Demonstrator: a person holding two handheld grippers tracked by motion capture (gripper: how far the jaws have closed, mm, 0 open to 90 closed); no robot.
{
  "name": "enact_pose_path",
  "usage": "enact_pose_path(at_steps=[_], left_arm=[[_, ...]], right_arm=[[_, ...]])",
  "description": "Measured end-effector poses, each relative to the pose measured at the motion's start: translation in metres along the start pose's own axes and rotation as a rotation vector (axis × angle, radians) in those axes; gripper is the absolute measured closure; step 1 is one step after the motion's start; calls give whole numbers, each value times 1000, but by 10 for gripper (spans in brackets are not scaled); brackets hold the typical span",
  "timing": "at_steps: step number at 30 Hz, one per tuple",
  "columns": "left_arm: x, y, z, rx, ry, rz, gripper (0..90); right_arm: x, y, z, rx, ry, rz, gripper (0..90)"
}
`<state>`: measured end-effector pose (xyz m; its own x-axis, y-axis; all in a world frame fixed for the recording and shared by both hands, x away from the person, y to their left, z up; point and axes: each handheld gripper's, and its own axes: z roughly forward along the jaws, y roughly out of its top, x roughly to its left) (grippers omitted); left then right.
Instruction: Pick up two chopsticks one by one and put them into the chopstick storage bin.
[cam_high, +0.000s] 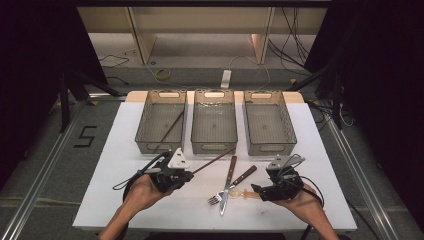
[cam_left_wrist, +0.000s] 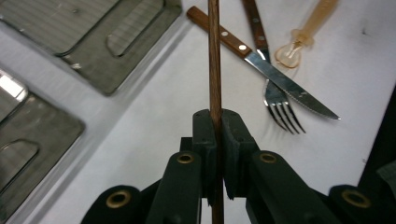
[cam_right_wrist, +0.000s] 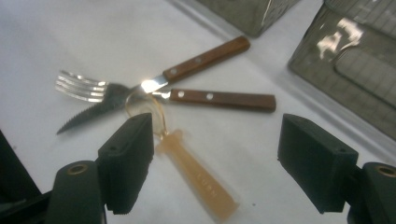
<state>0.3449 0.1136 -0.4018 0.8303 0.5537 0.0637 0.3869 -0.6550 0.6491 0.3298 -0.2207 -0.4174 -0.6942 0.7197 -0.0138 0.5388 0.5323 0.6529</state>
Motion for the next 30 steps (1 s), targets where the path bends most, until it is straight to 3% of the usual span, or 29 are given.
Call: enact_pose_path(at_steps=[5,14,21,30], left_arm=[[10,-4,-5,-25,23,-61,849],[29,-9,-16,-64,64,-124,849],[52,-13,-25,-110,97,-197,849],[76,-2,-34,-161,146,-262,849]], right_arm=[[0,-7,7,33,38,-23,275],[0,-11,11,41,50,-30,244],[2,-12,11,40,59,-36,217],[4,-13,10,34,75,-43,209]])
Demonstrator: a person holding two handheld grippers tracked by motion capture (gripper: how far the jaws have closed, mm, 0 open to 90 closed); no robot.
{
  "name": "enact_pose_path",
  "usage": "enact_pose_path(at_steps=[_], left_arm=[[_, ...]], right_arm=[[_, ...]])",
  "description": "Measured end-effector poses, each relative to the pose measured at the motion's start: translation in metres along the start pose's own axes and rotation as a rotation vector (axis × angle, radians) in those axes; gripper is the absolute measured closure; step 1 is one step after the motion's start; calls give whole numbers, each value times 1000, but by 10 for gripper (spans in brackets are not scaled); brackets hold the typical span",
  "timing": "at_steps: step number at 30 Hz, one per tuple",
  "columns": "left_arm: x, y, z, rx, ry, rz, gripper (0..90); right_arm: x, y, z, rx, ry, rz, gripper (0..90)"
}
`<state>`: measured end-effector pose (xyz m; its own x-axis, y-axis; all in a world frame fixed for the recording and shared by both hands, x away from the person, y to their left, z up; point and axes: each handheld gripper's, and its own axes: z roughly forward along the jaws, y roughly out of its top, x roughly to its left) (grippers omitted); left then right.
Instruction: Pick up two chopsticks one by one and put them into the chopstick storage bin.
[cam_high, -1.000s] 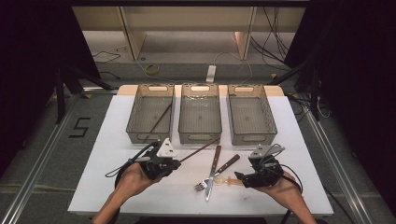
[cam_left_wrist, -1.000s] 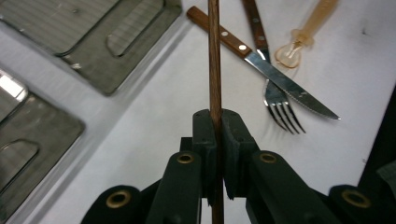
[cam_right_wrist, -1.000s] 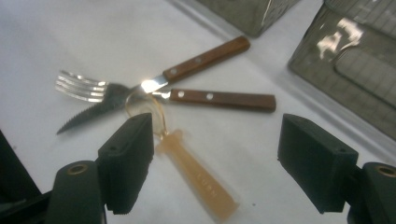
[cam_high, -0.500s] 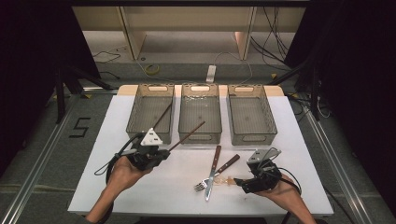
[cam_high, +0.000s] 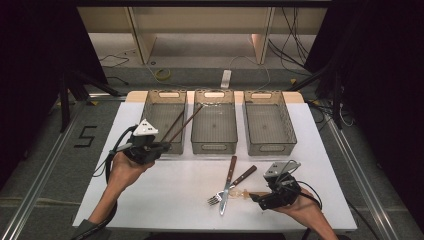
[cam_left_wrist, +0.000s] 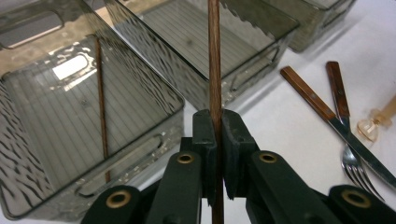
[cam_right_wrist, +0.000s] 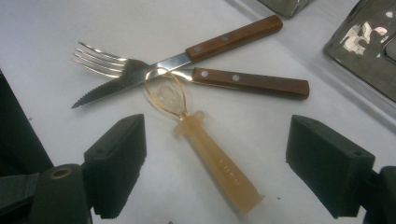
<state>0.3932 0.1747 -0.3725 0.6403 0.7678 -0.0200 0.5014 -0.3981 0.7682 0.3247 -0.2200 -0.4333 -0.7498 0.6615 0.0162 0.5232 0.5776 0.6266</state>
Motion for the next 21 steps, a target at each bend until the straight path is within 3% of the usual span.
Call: enact_pose_path(at_steps=[7,18,21], left_arm=[[13,8,4,-17,31,-41,849],[45,24,13,-45,90,-130,848],[53,28,16,-51,90,-156,849]], right_arm=[[0,-1,0,5,1,-2,209],[1,-2,-1,2,7,-2,208],[1,-2,-1,6,5,-4,209]])
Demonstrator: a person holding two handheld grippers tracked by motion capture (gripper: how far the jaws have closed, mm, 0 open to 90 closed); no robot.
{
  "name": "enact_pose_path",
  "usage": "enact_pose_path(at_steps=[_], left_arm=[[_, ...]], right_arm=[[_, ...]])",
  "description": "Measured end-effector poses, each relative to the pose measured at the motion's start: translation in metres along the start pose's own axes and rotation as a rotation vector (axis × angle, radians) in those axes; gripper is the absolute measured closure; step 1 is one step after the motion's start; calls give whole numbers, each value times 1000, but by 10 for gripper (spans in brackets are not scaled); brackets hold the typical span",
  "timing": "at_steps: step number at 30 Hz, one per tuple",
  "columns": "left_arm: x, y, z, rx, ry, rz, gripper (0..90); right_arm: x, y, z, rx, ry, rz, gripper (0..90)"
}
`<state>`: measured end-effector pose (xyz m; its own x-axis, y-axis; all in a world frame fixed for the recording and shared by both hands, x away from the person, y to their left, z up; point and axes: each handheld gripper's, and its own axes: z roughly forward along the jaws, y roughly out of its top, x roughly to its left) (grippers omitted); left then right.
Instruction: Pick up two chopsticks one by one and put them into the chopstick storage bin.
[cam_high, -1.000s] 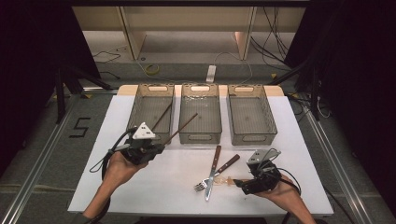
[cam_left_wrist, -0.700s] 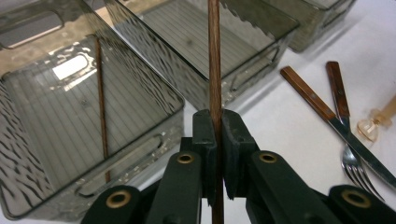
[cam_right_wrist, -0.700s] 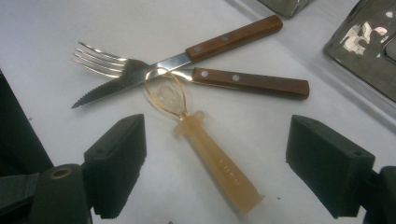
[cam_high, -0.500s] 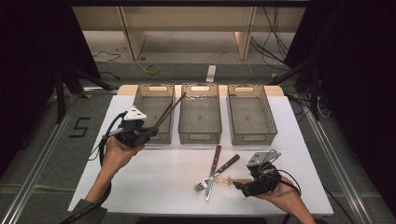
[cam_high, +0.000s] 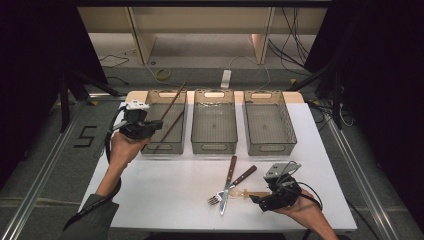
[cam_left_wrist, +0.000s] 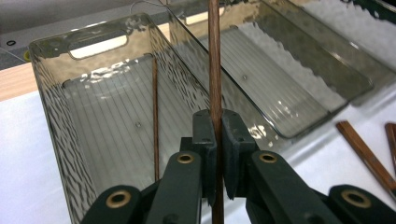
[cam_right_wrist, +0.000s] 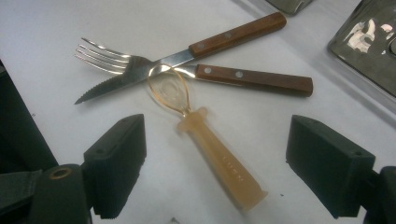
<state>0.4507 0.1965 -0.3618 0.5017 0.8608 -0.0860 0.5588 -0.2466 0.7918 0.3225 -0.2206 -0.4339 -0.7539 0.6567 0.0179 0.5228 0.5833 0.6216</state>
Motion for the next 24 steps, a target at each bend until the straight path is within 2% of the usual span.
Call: enact_pose_path(at_steps=[6,11,12,14,16,22,24], left_arm=[[10,10,11,26,37,-17,848],[18,14,25,71,80,5,848],[20,14,28,67,86,-2,848],[22,15,32,76,83,5,848],[25,15,37,88,100,9,848],[35,14,45,92,101,-14,847],[37,14,48,93,107,-10,847]], right_arm=[[0,0,-1,-3,3,4,209],[0,0,0,2,6,2,208],[0,0,0,1,6,1,208],[1,0,0,1,8,2,208],[0,0,0,1,7,1,208],[0,-1,0,1,8,1,208],[0,0,0,2,8,-1,209]])
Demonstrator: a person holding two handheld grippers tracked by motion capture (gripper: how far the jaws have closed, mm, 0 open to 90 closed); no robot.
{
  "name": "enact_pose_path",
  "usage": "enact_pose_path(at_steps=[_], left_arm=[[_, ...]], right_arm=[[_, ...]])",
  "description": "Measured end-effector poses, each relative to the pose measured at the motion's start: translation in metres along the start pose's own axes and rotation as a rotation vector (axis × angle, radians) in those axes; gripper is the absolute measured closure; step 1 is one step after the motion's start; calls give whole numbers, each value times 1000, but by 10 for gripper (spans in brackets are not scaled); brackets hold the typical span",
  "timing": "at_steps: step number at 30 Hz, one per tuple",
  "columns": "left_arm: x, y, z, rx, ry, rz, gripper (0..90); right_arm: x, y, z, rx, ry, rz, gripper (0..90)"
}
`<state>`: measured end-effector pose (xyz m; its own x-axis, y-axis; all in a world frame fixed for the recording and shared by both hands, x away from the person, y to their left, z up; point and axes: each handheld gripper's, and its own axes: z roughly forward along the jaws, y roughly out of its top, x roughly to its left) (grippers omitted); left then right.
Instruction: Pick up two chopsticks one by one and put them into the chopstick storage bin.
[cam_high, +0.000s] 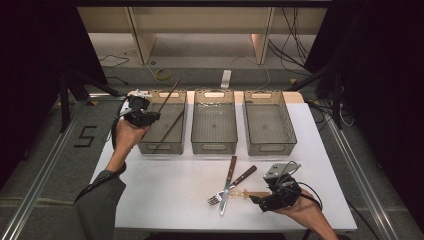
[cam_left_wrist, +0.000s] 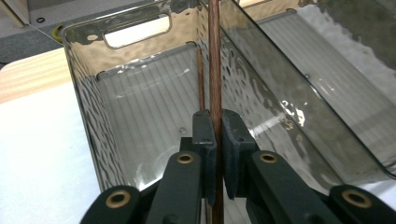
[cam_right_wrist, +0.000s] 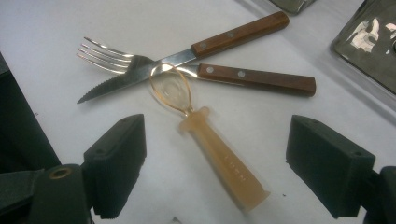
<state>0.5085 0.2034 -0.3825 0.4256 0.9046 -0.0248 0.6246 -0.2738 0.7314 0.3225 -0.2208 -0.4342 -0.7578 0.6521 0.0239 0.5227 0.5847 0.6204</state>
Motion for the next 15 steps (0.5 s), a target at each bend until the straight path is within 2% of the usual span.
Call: enact_pose_path(at_steps=[5,10,15], left_arm=[[3,1,6,7,5,-18,846],[2,2,12,15,16,-17,845],[6,0,18,20,23,-40,845]], right_arm=[[0,0,0,0,1,-1,209],[0,0,0,-1,3,0,209],[0,0,0,-3,6,2,209]])
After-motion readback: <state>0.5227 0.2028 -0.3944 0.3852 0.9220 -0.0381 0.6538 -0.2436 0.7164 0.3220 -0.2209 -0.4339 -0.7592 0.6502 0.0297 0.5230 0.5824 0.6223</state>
